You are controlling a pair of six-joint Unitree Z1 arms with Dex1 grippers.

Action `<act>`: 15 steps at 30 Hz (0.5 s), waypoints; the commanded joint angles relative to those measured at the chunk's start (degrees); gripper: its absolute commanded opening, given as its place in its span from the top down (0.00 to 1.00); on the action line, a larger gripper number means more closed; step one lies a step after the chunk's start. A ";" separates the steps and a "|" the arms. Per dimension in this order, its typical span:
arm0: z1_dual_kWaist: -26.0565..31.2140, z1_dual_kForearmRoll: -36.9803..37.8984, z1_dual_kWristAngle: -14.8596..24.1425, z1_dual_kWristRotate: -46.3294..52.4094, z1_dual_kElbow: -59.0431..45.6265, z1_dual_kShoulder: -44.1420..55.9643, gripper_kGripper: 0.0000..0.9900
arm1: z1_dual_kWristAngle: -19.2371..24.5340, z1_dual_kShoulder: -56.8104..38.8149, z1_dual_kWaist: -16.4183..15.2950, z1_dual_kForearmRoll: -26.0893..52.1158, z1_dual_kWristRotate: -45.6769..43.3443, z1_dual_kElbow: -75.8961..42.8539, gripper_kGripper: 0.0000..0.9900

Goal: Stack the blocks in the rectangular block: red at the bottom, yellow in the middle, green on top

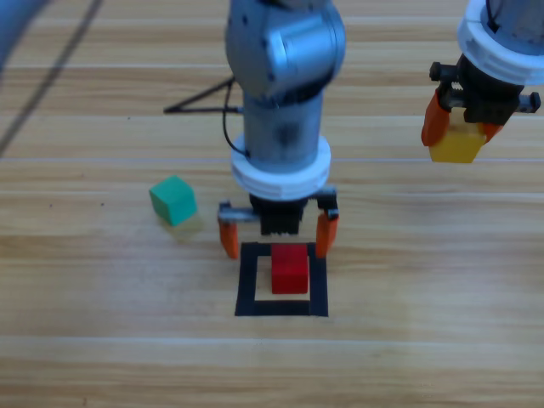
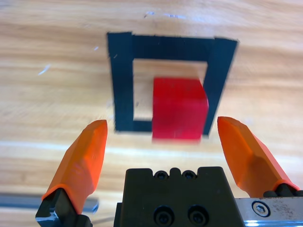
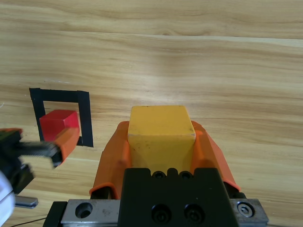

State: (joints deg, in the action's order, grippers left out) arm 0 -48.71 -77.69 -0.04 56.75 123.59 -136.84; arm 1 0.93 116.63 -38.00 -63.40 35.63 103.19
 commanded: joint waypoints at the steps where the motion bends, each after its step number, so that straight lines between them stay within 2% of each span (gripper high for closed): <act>1: 3.88 -3.34 1.79 -6.04 0.33 13.88 0.00 | 1.71 -1.58 -0.85 -0.50 0.75 -1.50 0.90; 3: 7.49 -3.34 1.97 -9.38 -2.22 18.63 0.00 | 3.47 -2.64 -2.43 -0.68 1.81 -1.50 0.90; 7: 18.56 -3.34 1.79 -25.81 -3.10 21.62 0.00 | 4.52 -2.46 -8.06 -2.70 3.48 0.69 0.90; 9: 22.87 -3.34 1.88 -35.04 -3.18 20.65 0.00 | 3.20 -0.26 -10.25 -5.60 4.62 3.86 0.90; 11: 26.91 -3.34 1.97 -44.18 -2.83 18.54 0.00 | 0.04 3.25 -11.92 -9.99 5.32 9.13 0.90; 15: 32.71 -3.34 2.50 -55.34 -3.27 15.55 0.00 | -2.77 9.32 -15.00 -17.55 7.08 19.85 0.90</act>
State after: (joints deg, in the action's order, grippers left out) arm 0 -24.29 -80.66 1.44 8.22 122.27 -116.02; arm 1 0.49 117.71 -47.08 -75.13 41.46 115.82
